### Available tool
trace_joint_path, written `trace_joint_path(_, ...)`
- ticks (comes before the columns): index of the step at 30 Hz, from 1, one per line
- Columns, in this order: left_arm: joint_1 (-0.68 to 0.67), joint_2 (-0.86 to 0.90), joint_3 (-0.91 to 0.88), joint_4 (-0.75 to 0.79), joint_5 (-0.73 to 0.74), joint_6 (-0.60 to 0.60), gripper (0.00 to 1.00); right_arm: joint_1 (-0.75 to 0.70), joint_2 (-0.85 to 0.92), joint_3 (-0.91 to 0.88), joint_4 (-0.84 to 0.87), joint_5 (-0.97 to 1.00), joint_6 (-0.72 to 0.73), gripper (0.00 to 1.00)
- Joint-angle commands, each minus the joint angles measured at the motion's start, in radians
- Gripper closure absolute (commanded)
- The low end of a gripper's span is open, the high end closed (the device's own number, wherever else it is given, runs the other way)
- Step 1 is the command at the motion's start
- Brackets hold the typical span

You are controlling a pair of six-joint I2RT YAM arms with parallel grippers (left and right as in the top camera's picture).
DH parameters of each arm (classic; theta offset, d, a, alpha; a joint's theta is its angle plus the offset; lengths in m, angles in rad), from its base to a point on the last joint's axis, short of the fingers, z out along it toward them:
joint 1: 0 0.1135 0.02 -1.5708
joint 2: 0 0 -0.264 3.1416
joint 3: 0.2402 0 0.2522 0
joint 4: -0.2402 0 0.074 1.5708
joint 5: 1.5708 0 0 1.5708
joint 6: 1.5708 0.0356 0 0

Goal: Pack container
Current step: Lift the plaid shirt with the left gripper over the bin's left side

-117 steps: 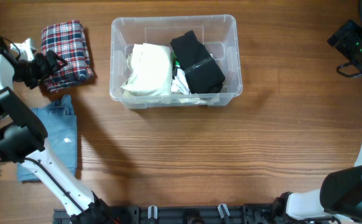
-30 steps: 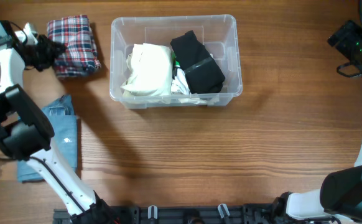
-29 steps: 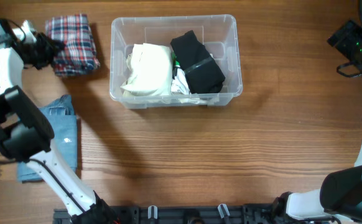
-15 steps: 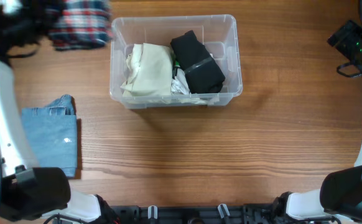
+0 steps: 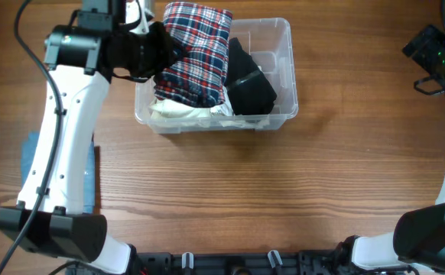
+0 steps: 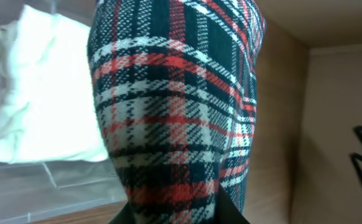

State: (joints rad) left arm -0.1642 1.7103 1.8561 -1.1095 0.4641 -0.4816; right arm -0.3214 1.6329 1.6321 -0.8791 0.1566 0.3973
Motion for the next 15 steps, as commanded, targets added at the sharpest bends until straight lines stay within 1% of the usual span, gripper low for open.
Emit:
trace_joint_path(1, -0.001, 0.041, 0.009, 0.05, -0.099, -0.032, 0.95, 0.004, 0.011, -0.005, 0.0, -0.009, 0.014, 0.0)
trace_joint_path(5, -0.002, 0.101, 0.01, 0.085, -0.099, -0.034, 0.95, 0.004, 0.011, -0.005, 0.0, -0.009, 0.014, 0.0)
trace_joint_path(11, -0.001, 0.198, 0.009, 0.08, -0.102, -0.051, 0.95, 0.004, 0.011, -0.005, 0.0, -0.009, 0.014, 0.0)
trace_joint_path(15, -0.001, 0.235, 0.009, 0.08, -0.157, -0.058, 0.94, 0.004, 0.011, -0.005, 0.0, -0.009, 0.014, 0.0)
